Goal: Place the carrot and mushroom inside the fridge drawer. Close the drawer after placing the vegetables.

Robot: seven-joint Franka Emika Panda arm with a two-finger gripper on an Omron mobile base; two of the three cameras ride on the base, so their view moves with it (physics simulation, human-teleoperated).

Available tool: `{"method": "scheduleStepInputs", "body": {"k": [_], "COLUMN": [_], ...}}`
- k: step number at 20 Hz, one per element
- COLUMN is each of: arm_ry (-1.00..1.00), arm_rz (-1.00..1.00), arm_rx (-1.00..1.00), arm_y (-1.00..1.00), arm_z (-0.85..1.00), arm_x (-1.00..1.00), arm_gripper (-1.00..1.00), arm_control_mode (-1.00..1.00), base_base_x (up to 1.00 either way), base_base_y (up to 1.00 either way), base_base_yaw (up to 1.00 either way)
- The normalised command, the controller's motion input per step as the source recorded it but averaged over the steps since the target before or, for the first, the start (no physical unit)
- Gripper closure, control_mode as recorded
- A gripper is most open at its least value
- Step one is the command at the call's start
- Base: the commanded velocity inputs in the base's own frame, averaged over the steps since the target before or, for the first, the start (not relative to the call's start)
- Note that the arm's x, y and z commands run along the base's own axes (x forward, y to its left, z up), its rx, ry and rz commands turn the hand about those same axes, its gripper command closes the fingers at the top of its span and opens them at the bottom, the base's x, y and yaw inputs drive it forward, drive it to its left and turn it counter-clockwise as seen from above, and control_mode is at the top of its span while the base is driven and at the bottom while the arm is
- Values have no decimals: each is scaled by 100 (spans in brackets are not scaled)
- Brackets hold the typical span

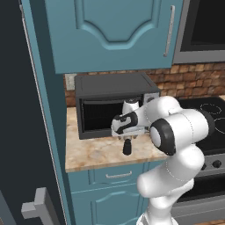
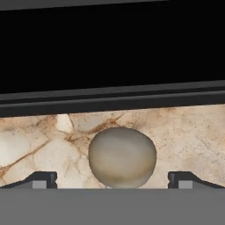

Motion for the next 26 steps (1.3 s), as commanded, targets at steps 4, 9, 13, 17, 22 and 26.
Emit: {"method": "scheduleStepInputs", "body": {"k": [4,9,13,17,22,26], "arm_ry": [0,1,2,0,0,-3], "arm_rz": [0,0,0,0,0,-4], "arm_rx": [0,0,0,0,1,0], "arm_y": [-3,0,0,0,-11,-29], "arm_z": [-17,-19,-17,-12,13,76], "arm_x": [0,1,4,1,-1,-11], "arm_gripper": [-100,-100,100,100,100,100], "arm_control_mode": [-100,-100,-100,-100,-100,-100], "base_base_x": [0,0,0,0,0,0], "base_base_y": [0,0,0,0,0,0], "base_base_yaw": [0,0,0,0,0,0]}}
